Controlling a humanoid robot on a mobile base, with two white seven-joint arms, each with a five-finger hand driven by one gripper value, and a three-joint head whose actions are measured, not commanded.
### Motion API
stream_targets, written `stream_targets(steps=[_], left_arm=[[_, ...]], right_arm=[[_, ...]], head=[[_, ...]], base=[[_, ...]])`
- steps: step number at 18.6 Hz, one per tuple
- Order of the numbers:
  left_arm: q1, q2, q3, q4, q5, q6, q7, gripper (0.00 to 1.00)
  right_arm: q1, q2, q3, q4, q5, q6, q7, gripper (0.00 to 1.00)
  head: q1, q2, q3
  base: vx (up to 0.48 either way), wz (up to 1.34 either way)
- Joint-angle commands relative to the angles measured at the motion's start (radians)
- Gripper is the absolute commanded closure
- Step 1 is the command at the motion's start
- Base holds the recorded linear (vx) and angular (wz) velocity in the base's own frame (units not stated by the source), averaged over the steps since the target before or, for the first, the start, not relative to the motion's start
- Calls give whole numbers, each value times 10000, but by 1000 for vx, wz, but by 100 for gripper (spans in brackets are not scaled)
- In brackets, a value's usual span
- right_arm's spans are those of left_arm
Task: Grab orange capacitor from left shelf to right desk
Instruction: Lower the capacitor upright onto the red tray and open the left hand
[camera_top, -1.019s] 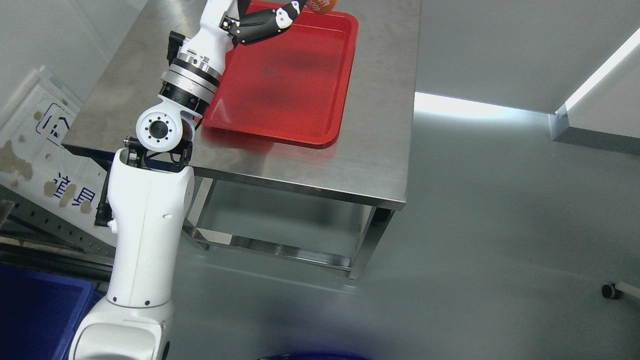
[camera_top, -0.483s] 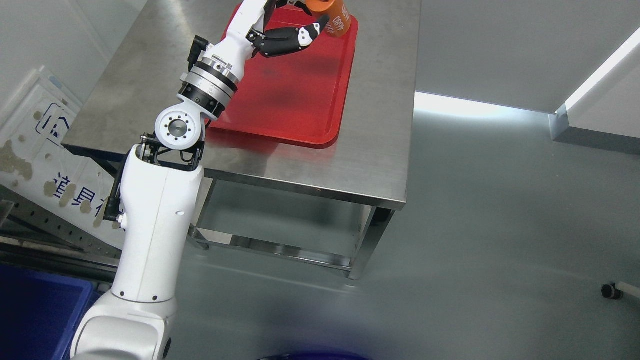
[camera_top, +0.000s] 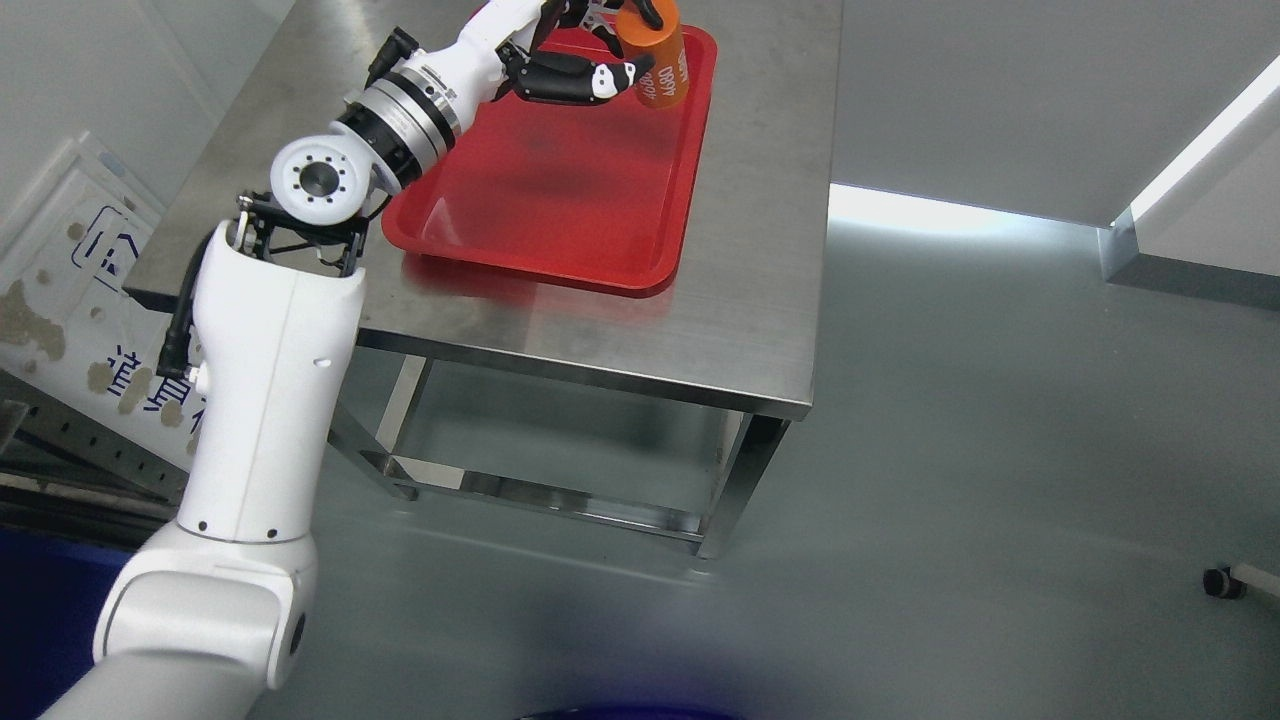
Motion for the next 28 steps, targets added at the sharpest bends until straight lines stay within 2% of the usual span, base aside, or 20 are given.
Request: stream_targets(steps=[1, 6, 9, 11, 20, 26, 27, 28], left_arm=[[-929, 1302, -135, 1949, -551, -122, -176, 97], [-822, 1211, -350, 2256, -1165, -168, -238, 96], [-807, 1027, -1025, 2332, -1273, -168, -223, 94], [-822, 827, -980, 2363, -1304, -168, -207, 93], [-883, 873, -964, 2670, -1319, -168, -207, 83], [-914, 811, -873, 2655, -1273, -76, -192, 58], [-1035, 827, -857, 2655, -1273, -60, -207, 52], [-1219, 827, -857, 2655, -1273, 152, -207, 41]], right_arm=[[-16, -175, -107, -337, 0, -1, -8, 0], [-16, -175, -107, -337, 0, -1, -8, 0], [-16, -175, -107, -337, 0, -1, -8, 0], [-16, -175, -107, -337, 0, -1, -8, 0], [-16, -175, -107, -337, 0, -1, -8, 0], [-16, -175, -107, -337, 0, -1, -8, 0], [0, -175, -107, -337, 0, -1, -8, 0], [-15, -175, -107, -337, 0, -1, -8, 0]], head=[[0, 0, 0], [0, 0, 0], [0, 0, 0], [0, 0, 0], [0, 0, 0], [0, 0, 0], [0, 0, 0], [0, 0, 0]], base=[[0, 0], [0, 0], [0, 0], [0, 0], [0, 0], [0, 0], [0, 0], [0, 0]])
